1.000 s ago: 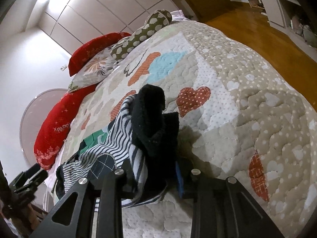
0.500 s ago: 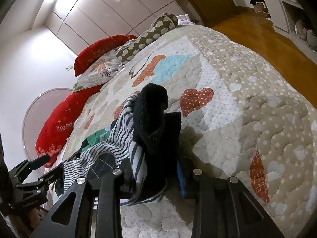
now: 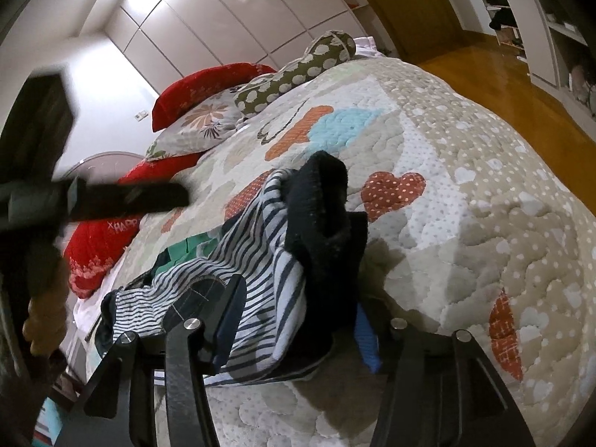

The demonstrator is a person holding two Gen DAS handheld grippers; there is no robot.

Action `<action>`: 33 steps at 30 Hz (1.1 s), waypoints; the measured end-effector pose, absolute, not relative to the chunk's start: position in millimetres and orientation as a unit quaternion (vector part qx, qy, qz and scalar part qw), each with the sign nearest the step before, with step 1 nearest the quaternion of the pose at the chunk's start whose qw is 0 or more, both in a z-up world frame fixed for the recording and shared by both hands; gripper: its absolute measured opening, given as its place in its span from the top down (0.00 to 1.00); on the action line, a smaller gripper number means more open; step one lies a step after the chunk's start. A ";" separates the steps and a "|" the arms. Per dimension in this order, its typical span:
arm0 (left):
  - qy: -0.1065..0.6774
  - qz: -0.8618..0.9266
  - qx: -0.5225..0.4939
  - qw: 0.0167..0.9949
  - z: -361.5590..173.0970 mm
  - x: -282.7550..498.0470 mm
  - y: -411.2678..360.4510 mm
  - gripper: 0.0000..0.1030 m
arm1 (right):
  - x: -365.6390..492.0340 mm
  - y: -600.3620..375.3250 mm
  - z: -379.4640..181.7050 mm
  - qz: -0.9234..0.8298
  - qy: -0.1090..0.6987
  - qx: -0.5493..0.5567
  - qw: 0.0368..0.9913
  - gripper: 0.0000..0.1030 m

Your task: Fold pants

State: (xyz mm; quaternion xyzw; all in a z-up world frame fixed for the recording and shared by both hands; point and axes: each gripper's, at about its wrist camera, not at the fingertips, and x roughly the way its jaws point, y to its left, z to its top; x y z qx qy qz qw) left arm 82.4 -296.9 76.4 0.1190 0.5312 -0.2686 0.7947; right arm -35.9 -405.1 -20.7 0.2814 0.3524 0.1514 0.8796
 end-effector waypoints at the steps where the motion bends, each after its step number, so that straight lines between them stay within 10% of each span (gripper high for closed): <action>1: 0.541 -0.282 0.120 0.783 70.5 87.0 -305.4 0.31 | -35.8 -405.3 -20.7 0.152 0.352 0.282 0.879 0.44; 8: 0.587 -0.327 0.146 0.726 31.0 102.2 -353.9 0.32 | -31.8 -404.8 -19.1 0.148 0.365 0.280 0.876 0.44; 11: 0.596 -0.348 0.150 0.708 28.6 95.5 -357.7 0.81 | -27.9 -402.9 -16.5 0.141 0.370 0.274 0.876 0.45; 16: 0.564 -0.349 0.125 0.738 52.0 89.4 -338.2 0.82 | -20.4 -403.1 -10.6 0.139 0.377 0.277 0.873 0.75; 33: 0.527 -0.235 -0.097 0.811 75.0 62.8 -124.5 0.75 | -15.9 -264.7 45.4 0.226 0.370 0.087 0.897 0.70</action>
